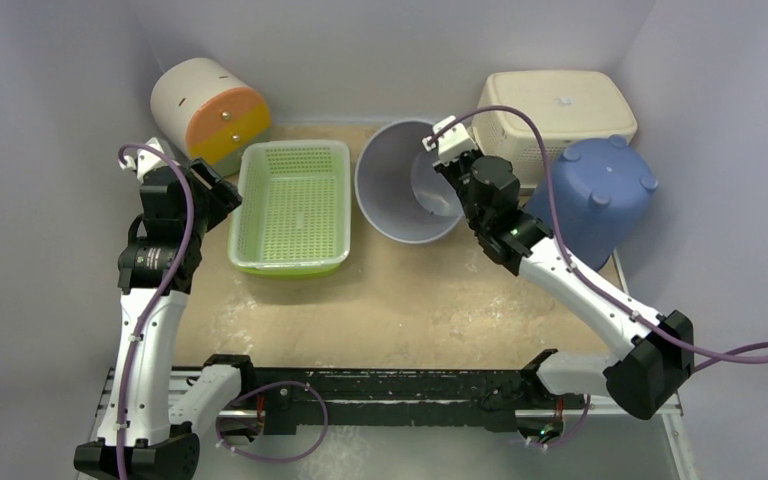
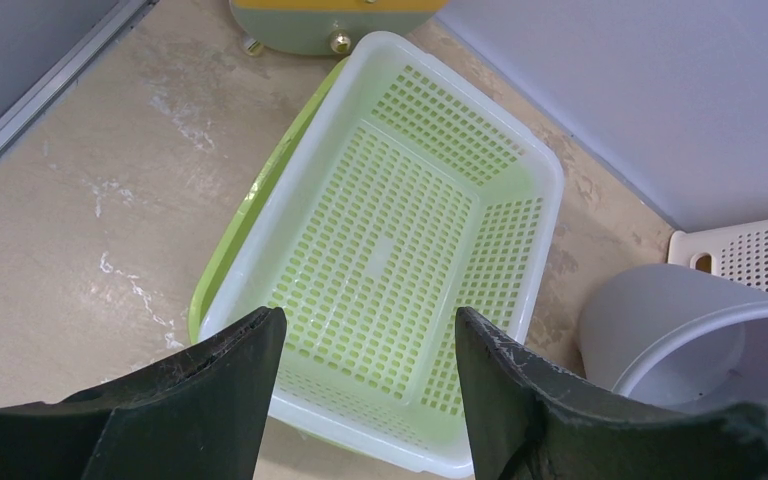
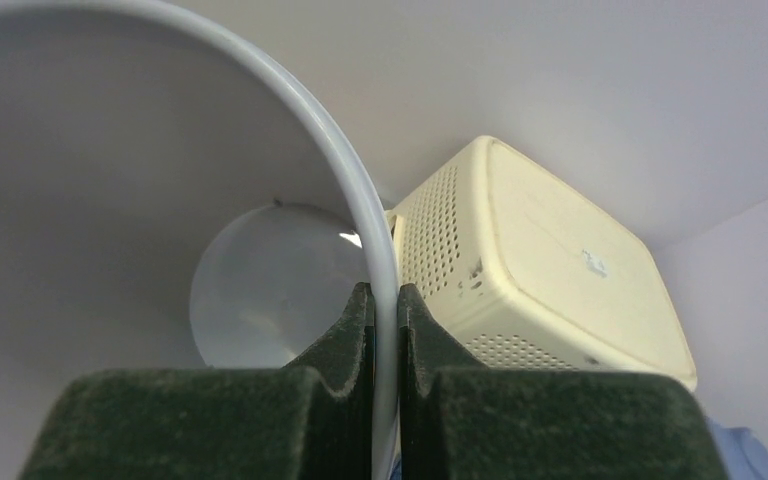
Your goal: Turn the large container upside down
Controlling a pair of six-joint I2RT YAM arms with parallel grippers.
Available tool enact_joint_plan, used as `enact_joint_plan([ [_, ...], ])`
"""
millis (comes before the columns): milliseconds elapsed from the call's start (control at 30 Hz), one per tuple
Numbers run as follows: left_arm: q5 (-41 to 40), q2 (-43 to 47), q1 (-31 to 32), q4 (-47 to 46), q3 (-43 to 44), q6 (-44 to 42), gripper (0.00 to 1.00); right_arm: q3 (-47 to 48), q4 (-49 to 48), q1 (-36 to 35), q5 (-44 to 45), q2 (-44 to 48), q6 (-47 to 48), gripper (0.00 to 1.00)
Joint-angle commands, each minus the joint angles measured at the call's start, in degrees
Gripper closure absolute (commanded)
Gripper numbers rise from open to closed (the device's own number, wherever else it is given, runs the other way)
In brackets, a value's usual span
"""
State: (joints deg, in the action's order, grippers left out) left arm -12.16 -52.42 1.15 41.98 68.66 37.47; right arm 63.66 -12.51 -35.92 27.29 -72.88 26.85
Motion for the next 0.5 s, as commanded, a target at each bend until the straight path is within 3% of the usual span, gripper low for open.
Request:
enact_joint_plan([
  [0,0.64,0.75,-0.28,-2.79,0.24,0.67,0.37,-4.12,1.34,-0.44,-1.53,1.01,-5.08,1.0],
  [467,0.89,1.57,-0.27,-2.78,-1.77,1.28,0.38,-11.53,19.23,-6.0,-15.06,1.32,-21.54,1.0],
])
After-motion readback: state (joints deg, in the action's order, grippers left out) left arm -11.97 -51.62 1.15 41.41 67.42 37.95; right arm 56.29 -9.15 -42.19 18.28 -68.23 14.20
